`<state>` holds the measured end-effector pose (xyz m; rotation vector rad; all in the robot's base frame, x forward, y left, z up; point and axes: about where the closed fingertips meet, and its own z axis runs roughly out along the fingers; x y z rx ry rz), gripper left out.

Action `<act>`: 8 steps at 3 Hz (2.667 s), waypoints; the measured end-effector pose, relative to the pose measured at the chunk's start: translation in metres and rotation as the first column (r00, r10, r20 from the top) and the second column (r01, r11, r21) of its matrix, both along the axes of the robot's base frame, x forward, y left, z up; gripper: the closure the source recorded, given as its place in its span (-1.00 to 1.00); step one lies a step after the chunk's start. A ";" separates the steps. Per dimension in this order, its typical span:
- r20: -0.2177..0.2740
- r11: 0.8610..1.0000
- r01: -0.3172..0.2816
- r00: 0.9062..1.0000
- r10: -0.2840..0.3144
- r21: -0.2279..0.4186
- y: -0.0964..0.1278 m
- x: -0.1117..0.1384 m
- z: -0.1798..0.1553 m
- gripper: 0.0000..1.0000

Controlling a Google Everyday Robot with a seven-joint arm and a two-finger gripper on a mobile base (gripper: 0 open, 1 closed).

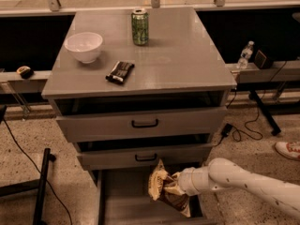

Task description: Place brown chip bag into bottom drawer

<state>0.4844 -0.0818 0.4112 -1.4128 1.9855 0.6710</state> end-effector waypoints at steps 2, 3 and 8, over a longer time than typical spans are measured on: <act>-0.006 0.997 0.072 0.997 -0.072 -0.004 0.008 0.009 -0.050 1.00; -0.004 0.997 0.073 0.997 -0.073 -0.004 0.008 0.010 -0.050 0.62; -0.004 0.997 0.073 0.997 -0.073 -0.004 0.008 0.010 -0.050 -1.00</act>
Offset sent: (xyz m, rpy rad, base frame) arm 0.0146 0.0055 -0.0715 -0.0222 0.0178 -0.1188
